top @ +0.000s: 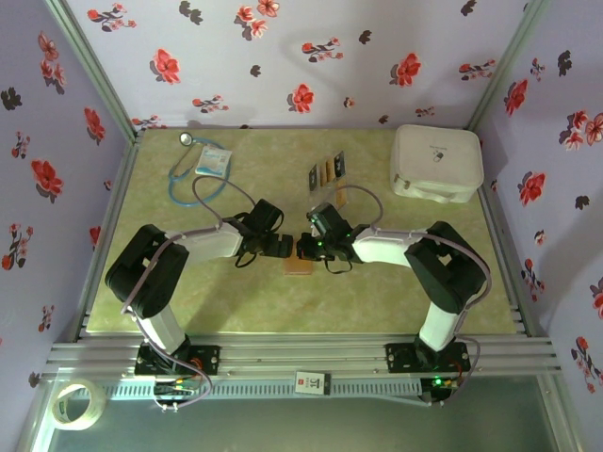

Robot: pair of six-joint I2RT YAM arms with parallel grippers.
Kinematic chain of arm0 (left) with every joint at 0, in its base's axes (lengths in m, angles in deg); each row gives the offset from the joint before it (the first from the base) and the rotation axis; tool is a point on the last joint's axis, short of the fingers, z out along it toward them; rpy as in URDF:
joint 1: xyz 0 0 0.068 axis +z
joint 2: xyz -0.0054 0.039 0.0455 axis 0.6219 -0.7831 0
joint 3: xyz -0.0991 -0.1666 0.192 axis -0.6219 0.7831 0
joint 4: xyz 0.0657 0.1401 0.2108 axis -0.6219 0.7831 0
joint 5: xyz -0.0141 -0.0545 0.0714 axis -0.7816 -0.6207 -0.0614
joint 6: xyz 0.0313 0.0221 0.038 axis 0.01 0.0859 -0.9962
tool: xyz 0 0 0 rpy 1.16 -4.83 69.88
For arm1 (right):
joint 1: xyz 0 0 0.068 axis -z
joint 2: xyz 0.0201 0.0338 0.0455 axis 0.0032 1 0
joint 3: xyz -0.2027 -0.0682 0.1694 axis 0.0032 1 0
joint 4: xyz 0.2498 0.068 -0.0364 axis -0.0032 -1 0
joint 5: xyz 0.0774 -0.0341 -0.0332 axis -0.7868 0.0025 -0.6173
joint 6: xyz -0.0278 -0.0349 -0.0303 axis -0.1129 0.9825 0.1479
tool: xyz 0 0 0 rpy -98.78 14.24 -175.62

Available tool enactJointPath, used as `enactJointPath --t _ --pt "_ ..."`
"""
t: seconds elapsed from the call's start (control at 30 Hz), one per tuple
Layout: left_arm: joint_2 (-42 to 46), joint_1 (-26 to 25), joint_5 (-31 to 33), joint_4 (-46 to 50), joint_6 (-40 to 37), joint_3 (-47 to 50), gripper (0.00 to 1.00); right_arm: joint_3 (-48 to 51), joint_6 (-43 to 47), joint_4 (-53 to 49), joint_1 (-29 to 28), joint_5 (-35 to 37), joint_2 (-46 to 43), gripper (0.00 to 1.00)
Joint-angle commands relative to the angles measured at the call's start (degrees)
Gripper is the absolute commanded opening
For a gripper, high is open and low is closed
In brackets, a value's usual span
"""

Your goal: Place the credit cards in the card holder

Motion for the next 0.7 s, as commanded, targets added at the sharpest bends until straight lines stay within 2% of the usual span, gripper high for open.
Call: enactJointPath --t 0.0,0.4,0.67 --pt "-2.3 -0.5 -0.3 1.4 0.5 1.8 1.0 3.3 -0.3 -2.6 0.3 2.3 2.6 0.0" --pt "-2.1 -0.6 -0.2 1.4 0.4 1.7 1.0 9.9 -2.1 -0.1 0.5 3.3 -0.2 0.0" --pt "-2.7 -0.7 -0.2 1.7 0.1 1.2 1.0 6.3 -1.2 2.3 0.5 -0.7 0.3 0.0"
